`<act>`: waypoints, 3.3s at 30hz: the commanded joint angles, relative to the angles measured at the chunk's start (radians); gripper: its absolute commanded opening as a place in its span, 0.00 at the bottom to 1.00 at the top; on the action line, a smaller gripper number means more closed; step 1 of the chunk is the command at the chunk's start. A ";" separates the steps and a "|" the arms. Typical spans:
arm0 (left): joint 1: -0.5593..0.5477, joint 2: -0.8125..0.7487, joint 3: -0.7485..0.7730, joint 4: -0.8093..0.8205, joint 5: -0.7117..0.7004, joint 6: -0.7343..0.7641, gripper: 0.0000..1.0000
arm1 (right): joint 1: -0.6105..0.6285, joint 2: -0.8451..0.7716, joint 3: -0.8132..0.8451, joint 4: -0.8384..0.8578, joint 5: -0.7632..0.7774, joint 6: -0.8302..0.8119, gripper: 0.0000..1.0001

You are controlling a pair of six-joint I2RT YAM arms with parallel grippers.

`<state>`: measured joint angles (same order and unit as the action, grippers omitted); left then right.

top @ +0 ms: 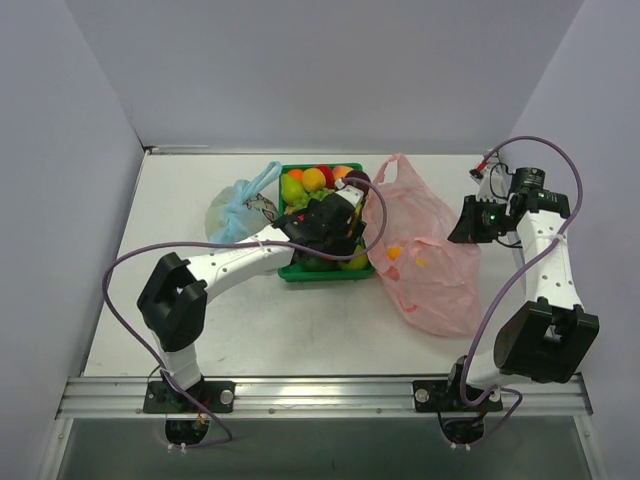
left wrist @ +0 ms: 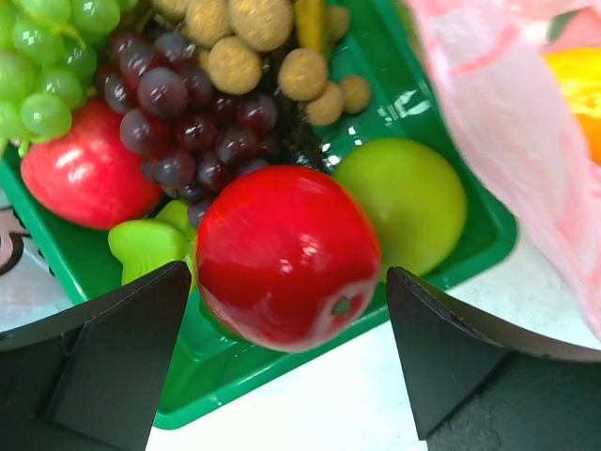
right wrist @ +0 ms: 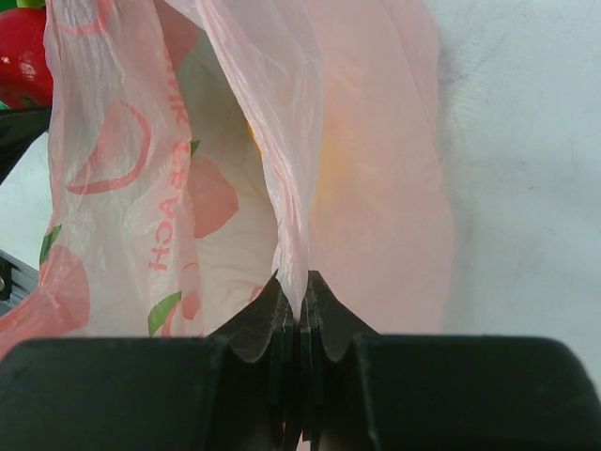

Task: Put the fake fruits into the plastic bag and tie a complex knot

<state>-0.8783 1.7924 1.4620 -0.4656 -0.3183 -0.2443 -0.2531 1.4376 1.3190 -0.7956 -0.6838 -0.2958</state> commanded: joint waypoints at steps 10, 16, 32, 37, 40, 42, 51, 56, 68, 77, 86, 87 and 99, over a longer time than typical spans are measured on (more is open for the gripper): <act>0.012 0.094 0.103 -0.062 -0.107 -0.133 0.97 | 0.009 -0.022 -0.009 -0.014 0.004 -0.016 0.00; 0.024 0.003 0.081 -0.050 -0.026 -0.135 0.90 | 0.009 -0.026 -0.012 -0.016 0.003 -0.020 0.00; 0.012 -0.113 0.161 0.166 0.209 -0.036 0.72 | 0.009 -0.022 -0.024 -0.017 -0.008 -0.026 0.00; -0.031 -0.016 0.289 0.216 0.318 -0.050 0.72 | 0.011 -0.017 -0.021 -0.017 -0.011 -0.026 0.00; -0.063 0.059 0.355 0.231 0.355 -0.043 0.78 | 0.012 -0.013 -0.018 -0.016 -0.011 -0.023 0.00; -0.067 0.116 0.398 0.240 0.367 -0.050 0.88 | 0.011 -0.014 -0.018 -0.017 -0.013 -0.022 0.00; -0.048 0.245 0.593 0.131 0.495 -0.020 0.97 | 0.008 0.001 -0.009 -0.020 -0.042 -0.006 0.00; -0.024 0.188 0.543 0.148 0.577 0.022 0.97 | 0.006 0.003 -0.012 -0.024 -0.039 -0.012 0.00; 0.231 -0.105 0.197 0.130 0.739 -0.087 0.97 | -0.011 0.001 -0.006 -0.025 -0.019 -0.002 0.00; 0.205 -0.251 -0.117 0.131 0.602 -0.102 0.96 | -0.011 0.003 -0.018 -0.025 -0.022 -0.014 0.00; 0.124 -0.119 -0.132 0.205 0.545 -0.271 0.96 | -0.011 -0.009 -0.024 -0.025 -0.013 -0.017 0.00; 0.119 -0.085 -0.121 0.208 0.545 -0.279 0.96 | -0.011 -0.009 -0.027 -0.027 -0.013 -0.019 0.00; 0.087 0.096 -0.012 0.220 0.490 -0.283 0.97 | -0.011 -0.014 -0.041 -0.027 -0.014 -0.032 0.00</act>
<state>-0.7803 1.8740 1.3891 -0.2943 0.2050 -0.5205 -0.2565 1.4380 1.2846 -0.7952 -0.6952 -0.3149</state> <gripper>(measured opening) 0.974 0.029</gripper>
